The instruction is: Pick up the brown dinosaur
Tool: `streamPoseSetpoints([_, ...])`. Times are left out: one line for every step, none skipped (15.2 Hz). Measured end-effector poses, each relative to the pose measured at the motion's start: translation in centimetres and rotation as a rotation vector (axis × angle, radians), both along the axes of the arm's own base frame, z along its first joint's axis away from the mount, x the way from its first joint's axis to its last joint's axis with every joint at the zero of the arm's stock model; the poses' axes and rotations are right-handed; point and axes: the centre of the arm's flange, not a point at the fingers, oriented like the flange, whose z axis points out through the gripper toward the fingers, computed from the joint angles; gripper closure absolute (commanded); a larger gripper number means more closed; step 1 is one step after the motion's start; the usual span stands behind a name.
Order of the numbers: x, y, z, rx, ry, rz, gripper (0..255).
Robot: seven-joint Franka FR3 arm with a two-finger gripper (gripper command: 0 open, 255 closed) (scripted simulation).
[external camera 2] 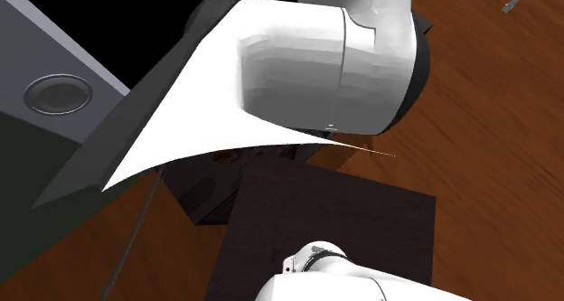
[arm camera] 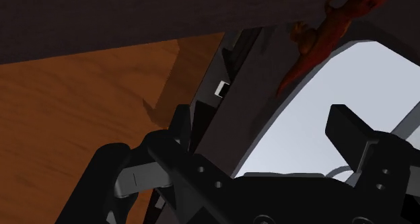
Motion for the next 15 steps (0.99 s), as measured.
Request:
streamPoseSetpoints([-0.1, 0.7, -1.2, 0.005, -0.001, -0.005, 0])
streamPoseSetpoints([0.1, 1.3, -2.2, 0.010, -0.002, -0.011, 0])
streamPoseSetpoints([0.0, 2.0, -2.9, 0.016, -0.003, -0.016, 0])
streamPoseSetpoints([0.0, 2.5, -4.5, 0.020, 0.002, -0.021, 0])
streamPoseSetpoints([0.0, 3.4, -5.5, 0.025, -0.001, -0.027, 0])
streamPoseSetpoints([0.1, 4.0, -6.5, 0.030, -0.002, -0.032, 0])
streamPoseSetpoints([0.1, 4.6, -7.7, 0.035, -0.002, -0.038, 0])
streamPoseSetpoints([0.0, 5.2, -8.7, 0.040, -0.003, -0.043, 0])
streamPoseSetpoints([0.3, 5.6, -9.9, 0.045, -0.003, -0.048, 0])
streamPoseSetpoints([0.2, 6.5, -11.1, 0.050, -0.004, -0.054, 0])
streamPoseSetpoints([0.2, 7.0, -12.1, 0.055, -0.004, -0.059, 0])
streamPoseSetpoints([0.3, 7.6, -13.2, 0.060, -0.005, -0.065, 0])
streamPoseSetpoints([0.5, 8.5, -14.3, 0.065, -0.005, -0.070, 0])
streamPoseSetpoints([0.7, 9.2, -15.4, 0.070, -0.005, -0.075, 0])
streamPoseSetpoints([0.6, 9.8, -16.6, 0.075, -0.006, -0.081, 0])
